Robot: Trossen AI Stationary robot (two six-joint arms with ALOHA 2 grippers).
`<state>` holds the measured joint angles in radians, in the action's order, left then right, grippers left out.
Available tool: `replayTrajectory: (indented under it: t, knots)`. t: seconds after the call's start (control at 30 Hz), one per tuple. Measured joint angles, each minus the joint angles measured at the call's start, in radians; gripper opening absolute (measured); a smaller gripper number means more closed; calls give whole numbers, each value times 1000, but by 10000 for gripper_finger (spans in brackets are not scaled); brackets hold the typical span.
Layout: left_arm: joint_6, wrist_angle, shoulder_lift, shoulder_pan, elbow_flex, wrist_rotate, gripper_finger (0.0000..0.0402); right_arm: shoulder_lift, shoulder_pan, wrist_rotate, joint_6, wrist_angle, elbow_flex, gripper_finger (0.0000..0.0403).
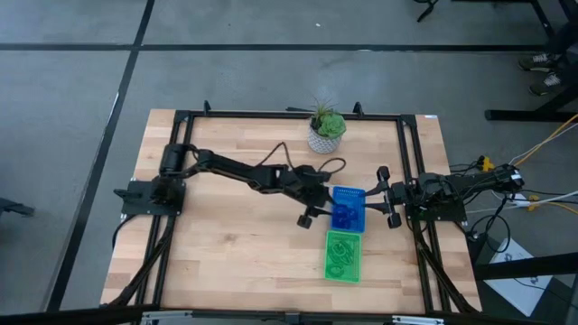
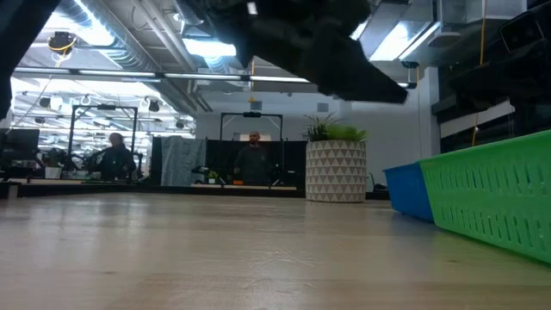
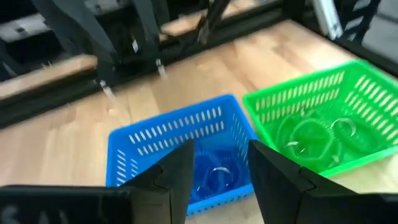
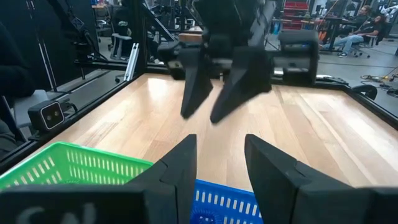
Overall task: Sort spring keychains
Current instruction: Return to Home Position
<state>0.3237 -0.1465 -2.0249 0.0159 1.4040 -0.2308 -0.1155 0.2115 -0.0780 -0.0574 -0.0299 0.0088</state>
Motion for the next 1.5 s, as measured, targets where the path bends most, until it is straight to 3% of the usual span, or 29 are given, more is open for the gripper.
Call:
replayTrajectory:
  t: [0.47,0.77,1.0,1.27,1.5]
  knots:
    - [-25,-434,334,-10,-475,83,118,0,0,0,0,0,0,136]
    - [-53,-463,507,-34,-714,98,116,0,0,0,0,0,0,136]
    - [-80,-589,626,-34,-910,164,109,0,0,0,0,0,0,136]
    - [-137,-582,859,-34,-1097,258,110,0,0,0,0,0,0,136]
    - [-207,-545,1073,-34,-1243,266,108,0,0,0,0,0,0,136]
